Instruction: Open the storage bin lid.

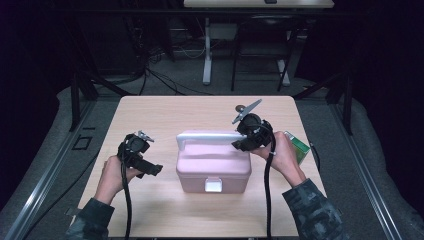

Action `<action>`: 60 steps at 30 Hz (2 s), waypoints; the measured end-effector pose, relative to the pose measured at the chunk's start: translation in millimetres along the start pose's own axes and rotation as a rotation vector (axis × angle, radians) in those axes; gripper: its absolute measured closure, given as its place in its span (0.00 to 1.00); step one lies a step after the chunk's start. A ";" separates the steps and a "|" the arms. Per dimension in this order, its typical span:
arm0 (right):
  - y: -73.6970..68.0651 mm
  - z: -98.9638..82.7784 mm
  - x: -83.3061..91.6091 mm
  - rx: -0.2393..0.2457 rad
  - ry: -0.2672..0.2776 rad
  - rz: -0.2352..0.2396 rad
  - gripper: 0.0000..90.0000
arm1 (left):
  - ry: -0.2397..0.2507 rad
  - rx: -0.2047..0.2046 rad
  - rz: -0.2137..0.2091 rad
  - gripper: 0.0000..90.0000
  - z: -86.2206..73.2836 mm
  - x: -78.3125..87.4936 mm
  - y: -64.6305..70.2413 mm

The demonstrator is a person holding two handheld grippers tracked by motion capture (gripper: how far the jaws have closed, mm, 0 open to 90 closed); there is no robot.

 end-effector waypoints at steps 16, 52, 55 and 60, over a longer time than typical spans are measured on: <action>2.3 0.7 3.0 -0.003 0.015 0.011 0.80 | 0.026 -0.008 -0.010 0.03 3.3 -0.1 2.8; 28.3 22.4 13.8 -0.115 0.047 0.047 0.79 | 0.129 -0.020 -0.134 0.01 20.8 0.8 34.8; 30.6 24.7 13.5 -0.119 0.047 0.047 0.79 | 0.153 -0.018 -0.137 0.01 23.6 0.7 37.3; 33.3 25.7 11.2 -0.125 0.040 0.044 0.78 | 0.185 -0.026 -0.138 0.05 29.3 -3.3 47.0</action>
Point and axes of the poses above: each handheld gripper's, and its own axes: x roughly backward along the jaws, z roughly out of its top, y roughly to its right, the point moved 10 cm from there along -x, roughly forward along the jaws, and after that the axes turned 14 degrees about -z, right-handed, at the moved point
